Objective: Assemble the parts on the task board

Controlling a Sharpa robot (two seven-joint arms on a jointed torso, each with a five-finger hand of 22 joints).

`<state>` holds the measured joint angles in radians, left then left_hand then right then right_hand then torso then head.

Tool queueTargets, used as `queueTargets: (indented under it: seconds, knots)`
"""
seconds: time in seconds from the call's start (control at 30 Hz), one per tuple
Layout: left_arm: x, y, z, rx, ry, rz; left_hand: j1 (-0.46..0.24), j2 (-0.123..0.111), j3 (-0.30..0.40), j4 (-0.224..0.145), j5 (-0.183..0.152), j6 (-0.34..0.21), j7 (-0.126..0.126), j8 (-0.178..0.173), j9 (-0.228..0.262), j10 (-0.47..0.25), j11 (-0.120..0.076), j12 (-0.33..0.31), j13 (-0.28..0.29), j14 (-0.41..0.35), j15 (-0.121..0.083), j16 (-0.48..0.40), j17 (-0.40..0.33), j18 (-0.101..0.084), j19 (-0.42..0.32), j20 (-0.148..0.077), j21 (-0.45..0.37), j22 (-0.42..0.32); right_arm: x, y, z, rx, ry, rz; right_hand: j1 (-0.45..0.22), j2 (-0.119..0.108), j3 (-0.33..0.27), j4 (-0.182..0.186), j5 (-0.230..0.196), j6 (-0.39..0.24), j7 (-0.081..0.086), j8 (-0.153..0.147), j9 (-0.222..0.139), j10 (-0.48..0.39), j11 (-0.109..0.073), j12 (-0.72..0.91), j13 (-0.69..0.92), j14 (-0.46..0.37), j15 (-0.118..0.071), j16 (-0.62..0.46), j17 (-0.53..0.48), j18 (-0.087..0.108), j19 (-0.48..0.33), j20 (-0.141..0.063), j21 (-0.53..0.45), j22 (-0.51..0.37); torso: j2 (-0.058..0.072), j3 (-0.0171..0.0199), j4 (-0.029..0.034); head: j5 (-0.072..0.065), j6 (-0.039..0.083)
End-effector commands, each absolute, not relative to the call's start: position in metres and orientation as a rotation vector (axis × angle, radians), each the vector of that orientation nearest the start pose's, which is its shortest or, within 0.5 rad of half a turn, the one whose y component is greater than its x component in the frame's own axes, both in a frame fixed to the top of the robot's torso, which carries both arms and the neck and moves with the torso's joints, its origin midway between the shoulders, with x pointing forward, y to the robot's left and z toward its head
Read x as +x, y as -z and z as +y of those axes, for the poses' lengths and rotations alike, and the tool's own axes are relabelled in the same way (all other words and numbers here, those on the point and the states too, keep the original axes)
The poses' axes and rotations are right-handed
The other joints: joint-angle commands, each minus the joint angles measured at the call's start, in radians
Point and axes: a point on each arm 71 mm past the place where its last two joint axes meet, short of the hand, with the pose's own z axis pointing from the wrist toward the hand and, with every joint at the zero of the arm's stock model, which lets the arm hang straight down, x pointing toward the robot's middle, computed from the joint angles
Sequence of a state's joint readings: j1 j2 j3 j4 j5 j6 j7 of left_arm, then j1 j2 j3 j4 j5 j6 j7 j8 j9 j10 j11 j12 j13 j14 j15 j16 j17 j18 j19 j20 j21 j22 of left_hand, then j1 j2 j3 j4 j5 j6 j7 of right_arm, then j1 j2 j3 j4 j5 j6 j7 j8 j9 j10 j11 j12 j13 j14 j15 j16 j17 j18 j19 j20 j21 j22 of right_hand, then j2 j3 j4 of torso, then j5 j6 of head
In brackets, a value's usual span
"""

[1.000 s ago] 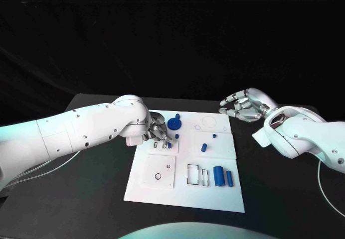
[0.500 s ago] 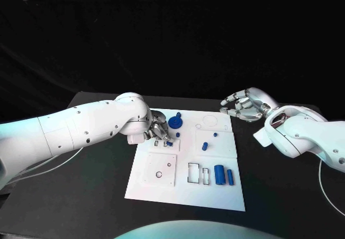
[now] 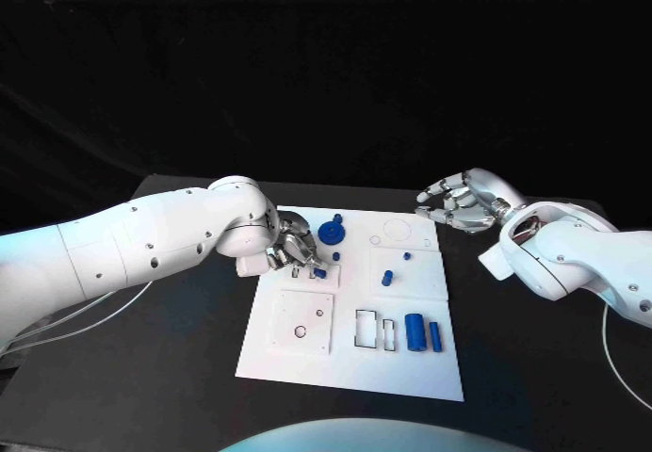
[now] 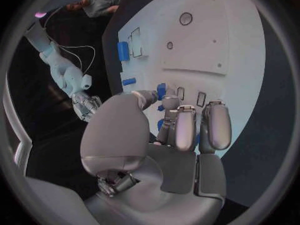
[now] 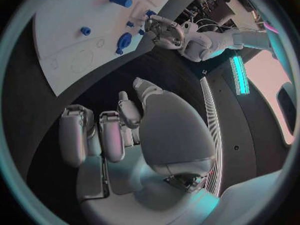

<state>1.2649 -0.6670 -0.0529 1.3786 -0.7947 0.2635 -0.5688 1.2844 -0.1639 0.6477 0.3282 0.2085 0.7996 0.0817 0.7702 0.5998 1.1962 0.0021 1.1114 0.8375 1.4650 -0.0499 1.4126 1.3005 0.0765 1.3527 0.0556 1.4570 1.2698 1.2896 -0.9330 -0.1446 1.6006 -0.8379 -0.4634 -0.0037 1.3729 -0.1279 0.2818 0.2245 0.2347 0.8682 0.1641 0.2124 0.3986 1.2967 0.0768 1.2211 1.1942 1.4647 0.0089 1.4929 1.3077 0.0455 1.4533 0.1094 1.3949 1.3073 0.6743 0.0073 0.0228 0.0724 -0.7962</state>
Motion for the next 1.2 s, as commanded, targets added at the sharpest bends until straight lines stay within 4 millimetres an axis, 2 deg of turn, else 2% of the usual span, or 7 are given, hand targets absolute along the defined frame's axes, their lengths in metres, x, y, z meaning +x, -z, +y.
queueTargets:
  seconds: [0.03, 0.17, 0.47, 0.7, 1.2]
  knots:
    - [0.4937, 0.2139, 0.1643, -0.348, 0.639, 2.521, -0.014, -0.006, 0.17, -0.162, 0.005, 0.0, -0.005, 0.006, 0.049, 0.009, -0.001, 0.006, 0.002, 0.037, -0.009, -0.001, 0.001, -0.011, 0.008, -0.002, 0.005, 0.001, 0.4757, 0.1741, -0.2317, 0.404, -0.9, 1.68, -0.001, -0.012, 0.008, 0.0, 0.006, -0.009, 0.0, 0.006, 0.0, -0.008, 0.0, -0.004, 0.0, 0.059, -0.006, -0.005, 0.07, 0.005, -0.01, 0.0, -0.007, 0.134, 0.001, 0.0003, 0.0011, 0.0, 0.001]
    - [0.4926, 0.2116, 0.1693, -0.32, 0.619, 2.489, -0.025, -0.016, 0.201, -0.182, 0.005, 0.002, -0.005, 0.012, 0.055, 0.013, -0.003, 0.008, 0.005, 0.037, -0.011, 0.0, 0.002, -0.011, 0.01, -0.003, 0.007, 0.004, 0.4757, 0.1741, -0.2321, 0.404, -0.9, 1.68, -0.001, -0.013, 0.009, 0.001, 0.008, -0.009, 0.0, 0.007, 0.0, -0.008, 0.0, -0.004, -0.001, 0.059, -0.006, -0.005, 0.069, 0.006, -0.01, 0.0, -0.007, 0.133, 0.001, 0.0002, 0.0014, 0.001, 0.0]
    - [0.4916, 0.2074, 0.1706, -0.142, 0.499, 2.366, -0.043, -0.035, 0.253, -0.211, 0.007, 0.01, -0.007, 0.019, 0.064, 0.026, -0.005, 0.017, 0.016, 0.038, -0.013, 0.0, 0.002, -0.013, 0.017, -0.006, 0.012, 0.015, 0.4753, 0.1739, -0.2333, 0.405, -0.899, 1.677, -0.002, -0.013, 0.009, 0.001, 0.009, -0.01, 0.0, 0.007, 0.0, -0.008, 0.0, -0.005, -0.001, 0.059, -0.006, -0.005, 0.069, 0.005, -0.01, 0.0, -0.007, 0.134, 0.002, -0.0002, 0.0, 0.002, -0.005]
    - [0.4912, 0.2076, 0.1698, -0.112, 0.465, 2.32, -0.06, -0.052, 0.286, -0.227, 0.015, 0.019, -0.009, 0.025, 0.07, 0.041, -0.007, 0.03, 0.034, 0.038, -0.015, 0.0, 0.003, -0.015, 0.026, -0.008, 0.018, 0.027, 0.4753, 0.1739, -0.2336, 0.405, -0.899, 1.674, -0.003, -0.013, 0.01, 0.002, 0.011, -0.01, 0.001, 0.008, 0.0, -0.008, 0.0, -0.006, -0.002, 0.059, -0.006, -0.005, 0.069, 0.006, -0.01, 0.0, -0.008, 0.133, 0.002, 0.0003, -0.0016, 0.004, -0.007]
    - [0.4891, 0.2155, 0.1652, -0.086, 0.437, 2.349, -0.068, -0.058, 0.296, -0.233, 0.021, 0.024, -0.011, 0.028, 0.072, 0.05, -0.009, 0.039, 0.046, 0.038, -0.017, 0.0, 0.003, -0.016, 0.029, -0.009, 0.02, 0.032, 0.4753, 0.1744, -0.2329, 0.404, -0.901, 1.676, -0.004, -0.014, 0.011, 0.004, 0.014, -0.011, 0.001, 0.008, 0.0, -0.009, 0.0, -0.006, -0.003, 0.06, -0.006, -0.005, 0.07, 0.006, -0.01, 0.0, -0.009, 0.133, 0.002, 0.0, -0.0022, 0.007, -0.01]
